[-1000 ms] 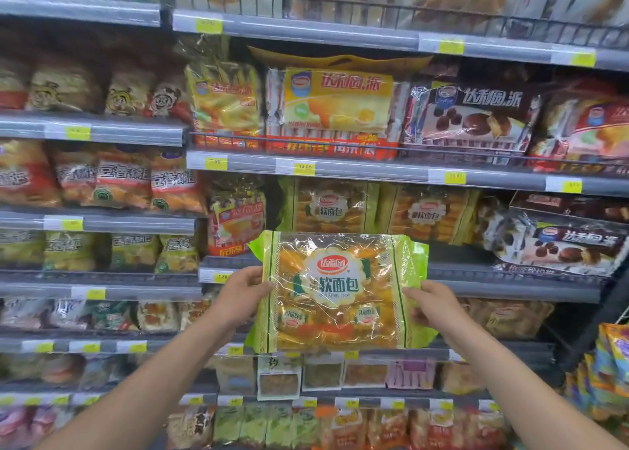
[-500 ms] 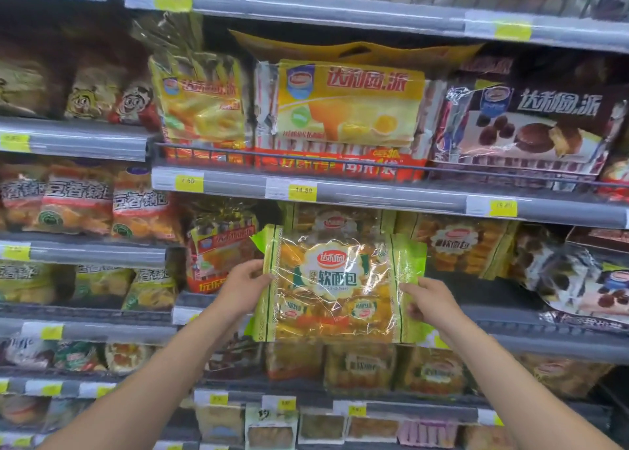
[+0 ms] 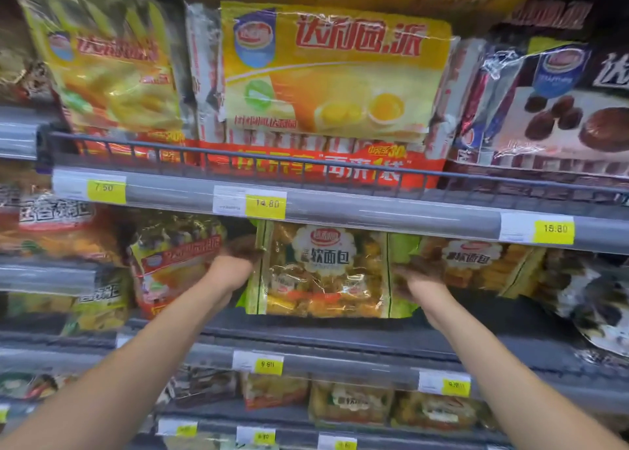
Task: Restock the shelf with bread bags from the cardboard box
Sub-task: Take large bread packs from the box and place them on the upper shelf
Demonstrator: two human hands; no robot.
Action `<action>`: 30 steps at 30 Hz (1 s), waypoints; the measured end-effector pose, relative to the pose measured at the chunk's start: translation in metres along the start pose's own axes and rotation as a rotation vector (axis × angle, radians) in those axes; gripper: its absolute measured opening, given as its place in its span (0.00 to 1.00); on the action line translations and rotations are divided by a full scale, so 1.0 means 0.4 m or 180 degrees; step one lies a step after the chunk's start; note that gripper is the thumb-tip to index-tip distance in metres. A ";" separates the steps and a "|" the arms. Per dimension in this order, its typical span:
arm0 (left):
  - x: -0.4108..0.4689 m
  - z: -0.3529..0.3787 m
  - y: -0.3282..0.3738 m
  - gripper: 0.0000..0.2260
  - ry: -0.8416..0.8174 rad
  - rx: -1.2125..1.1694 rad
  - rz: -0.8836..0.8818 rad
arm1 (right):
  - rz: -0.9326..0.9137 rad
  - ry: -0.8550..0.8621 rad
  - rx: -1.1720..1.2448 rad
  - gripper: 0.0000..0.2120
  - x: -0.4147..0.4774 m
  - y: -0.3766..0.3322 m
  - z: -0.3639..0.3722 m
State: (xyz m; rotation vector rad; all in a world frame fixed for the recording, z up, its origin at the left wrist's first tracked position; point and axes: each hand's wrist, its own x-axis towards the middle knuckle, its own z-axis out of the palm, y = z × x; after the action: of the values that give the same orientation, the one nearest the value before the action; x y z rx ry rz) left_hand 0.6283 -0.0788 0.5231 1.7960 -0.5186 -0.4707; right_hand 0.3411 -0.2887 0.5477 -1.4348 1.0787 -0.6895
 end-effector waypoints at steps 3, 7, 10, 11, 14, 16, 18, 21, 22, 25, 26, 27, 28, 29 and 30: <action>0.021 0.009 -0.055 0.28 0.0014 0.0203 -0.0067 | 0.0068 -0.0047 -0.0031 0.32 0.020 0.050 0.017; -0.073 0.018 -0.007 0.14 0.0000 0.0480 0.0506 | -0.0068 -0.0207 -0.0133 0.34 0.036 0.102 0.015; -0.105 0.004 -0.025 0.20 0.0320 0.0800 0.0602 | -0.0467 0.0089 -0.0740 0.36 0.003 0.106 -0.004; -0.124 -0.001 -0.029 0.16 0.0436 0.1099 0.0713 | -0.0641 0.0276 -0.1040 0.33 -0.017 0.105 -0.007; -0.157 0.012 -0.049 0.10 -0.0048 0.1799 0.1091 | -0.1206 0.0495 -0.1679 0.24 -0.067 0.119 0.003; -0.163 0.026 -0.059 0.04 -0.0603 0.1979 0.1202 | -0.1297 0.0087 -0.2096 0.16 -0.084 0.124 0.023; -0.149 0.030 -0.074 0.05 -0.0955 0.2208 0.1136 | -0.1177 -0.0403 -0.2422 0.11 -0.077 0.130 0.043; -0.129 0.042 -0.082 0.10 -0.0970 0.2292 0.1207 | -0.1155 -0.0543 -0.2462 0.12 -0.059 0.135 0.061; -0.126 0.045 -0.081 0.10 -0.0944 0.2310 0.1251 | -0.1168 -0.0524 -0.2438 0.12 -0.052 0.137 0.064; -0.112 0.052 -0.090 0.10 -0.0879 0.2327 0.1284 | -0.1260 -0.0526 -0.2429 0.12 -0.033 0.144 0.070; -0.108 0.053 -0.091 0.10 -0.0872 0.2355 0.1264 | -0.1290 -0.0534 -0.2417 0.12 -0.027 0.145 0.073; -0.103 0.055 -0.093 0.11 -0.0860 0.2409 0.1281 | -0.1311 -0.0545 -0.2396 0.12 -0.020 0.147 0.075; -0.100 0.056 -0.091 0.11 -0.0864 0.2479 0.1292 | -0.1321 -0.0558 -0.2367 0.11 -0.012 0.150 0.078; -0.094 0.057 -0.092 0.12 -0.0876 0.2499 0.1294 | -0.1331 -0.0567 -0.2347 0.11 -0.006 0.151 0.081; -0.090 0.059 -0.090 0.11 -0.0894 0.2469 0.1290 | -0.1330 -0.0562 -0.2329 0.11 0.002 0.151 0.084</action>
State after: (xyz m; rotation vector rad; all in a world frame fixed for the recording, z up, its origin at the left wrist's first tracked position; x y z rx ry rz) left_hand 0.5896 -0.0680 0.4841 2.2758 -1.3728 -0.2449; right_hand 0.3576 -0.2703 0.4830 -2.3490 0.9356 -0.4486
